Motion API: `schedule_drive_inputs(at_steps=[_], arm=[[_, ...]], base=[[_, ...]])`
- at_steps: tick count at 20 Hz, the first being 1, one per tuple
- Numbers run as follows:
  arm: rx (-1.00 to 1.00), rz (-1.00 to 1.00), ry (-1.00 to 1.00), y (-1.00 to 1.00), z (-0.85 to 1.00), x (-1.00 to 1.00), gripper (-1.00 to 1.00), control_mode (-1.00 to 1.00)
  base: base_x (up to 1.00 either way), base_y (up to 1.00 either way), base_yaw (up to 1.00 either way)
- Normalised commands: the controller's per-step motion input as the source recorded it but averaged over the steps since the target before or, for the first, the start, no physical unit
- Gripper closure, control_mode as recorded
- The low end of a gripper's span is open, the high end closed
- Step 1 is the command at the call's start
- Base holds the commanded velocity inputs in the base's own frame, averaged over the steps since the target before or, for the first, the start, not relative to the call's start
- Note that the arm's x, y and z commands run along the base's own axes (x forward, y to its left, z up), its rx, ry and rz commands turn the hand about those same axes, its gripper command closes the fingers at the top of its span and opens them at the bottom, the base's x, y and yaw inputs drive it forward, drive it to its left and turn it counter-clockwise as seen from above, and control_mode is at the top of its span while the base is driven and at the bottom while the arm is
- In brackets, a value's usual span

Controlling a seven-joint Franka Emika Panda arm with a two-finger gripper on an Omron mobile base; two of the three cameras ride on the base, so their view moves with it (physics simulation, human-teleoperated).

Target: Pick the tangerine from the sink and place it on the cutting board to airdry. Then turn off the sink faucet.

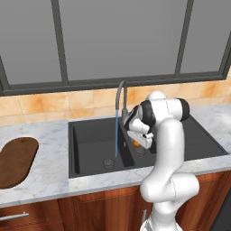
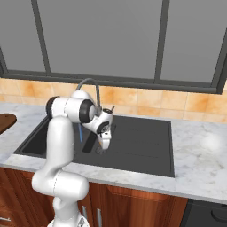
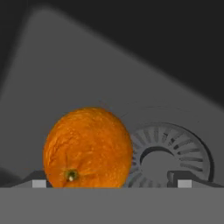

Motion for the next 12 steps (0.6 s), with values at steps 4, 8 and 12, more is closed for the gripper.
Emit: schedule_drive_inputs(at_steps=[4, 8, 12], arm=[[0.02, -0.02, 0.00, -0.16, 0.00, 0.29, -1.00, -1.00], [0.00, -0.03, 0.00, -0.10, -0.10, 0.35, -1.00, -1.00], [0.00, -0.02, 0.00, 0.00, -0.22, 0.11, -1.00, -1.00]], base=[[0.00, 0.00, 0.00], [0.00, 0.00, 0.00], [0.00, 0.00, 0.00]])
